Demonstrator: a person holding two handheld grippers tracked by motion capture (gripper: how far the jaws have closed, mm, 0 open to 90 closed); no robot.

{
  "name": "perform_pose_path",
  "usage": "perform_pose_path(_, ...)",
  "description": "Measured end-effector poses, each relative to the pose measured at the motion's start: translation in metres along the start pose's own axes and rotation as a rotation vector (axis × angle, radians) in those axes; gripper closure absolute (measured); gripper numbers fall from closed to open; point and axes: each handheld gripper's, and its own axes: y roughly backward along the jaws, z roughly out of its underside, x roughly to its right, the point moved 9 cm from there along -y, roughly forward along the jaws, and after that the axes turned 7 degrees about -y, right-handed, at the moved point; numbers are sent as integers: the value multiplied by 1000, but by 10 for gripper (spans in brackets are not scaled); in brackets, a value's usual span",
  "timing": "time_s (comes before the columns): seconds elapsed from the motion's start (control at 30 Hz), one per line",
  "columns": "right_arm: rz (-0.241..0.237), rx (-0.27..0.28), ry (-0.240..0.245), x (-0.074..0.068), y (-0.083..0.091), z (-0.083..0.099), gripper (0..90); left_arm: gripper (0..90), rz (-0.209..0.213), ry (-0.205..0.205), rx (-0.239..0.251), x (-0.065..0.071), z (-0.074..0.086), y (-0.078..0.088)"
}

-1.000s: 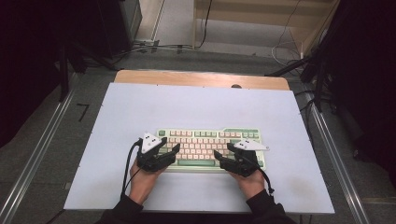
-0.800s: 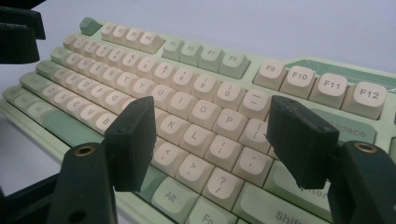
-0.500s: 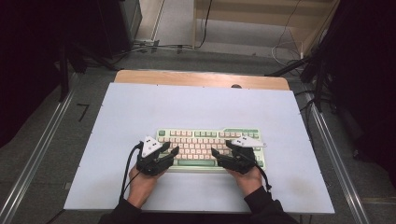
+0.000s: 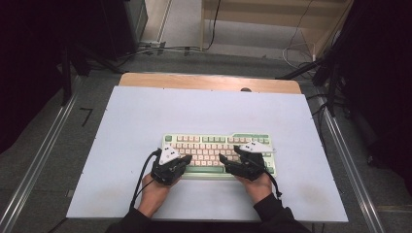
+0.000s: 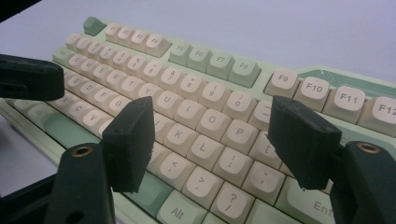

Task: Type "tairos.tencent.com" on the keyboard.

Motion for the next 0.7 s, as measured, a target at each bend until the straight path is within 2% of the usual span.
perform_pose_path(0.27, -1, -3, 1, -1, -1, 1, 303, 900, -5, -20, -35, 5, 4, -7)
perform_pose_path(0.7, 1, -4, 5, -1, -1, 1, 303, 900, -10, -16, -35, 5, 4, -8)
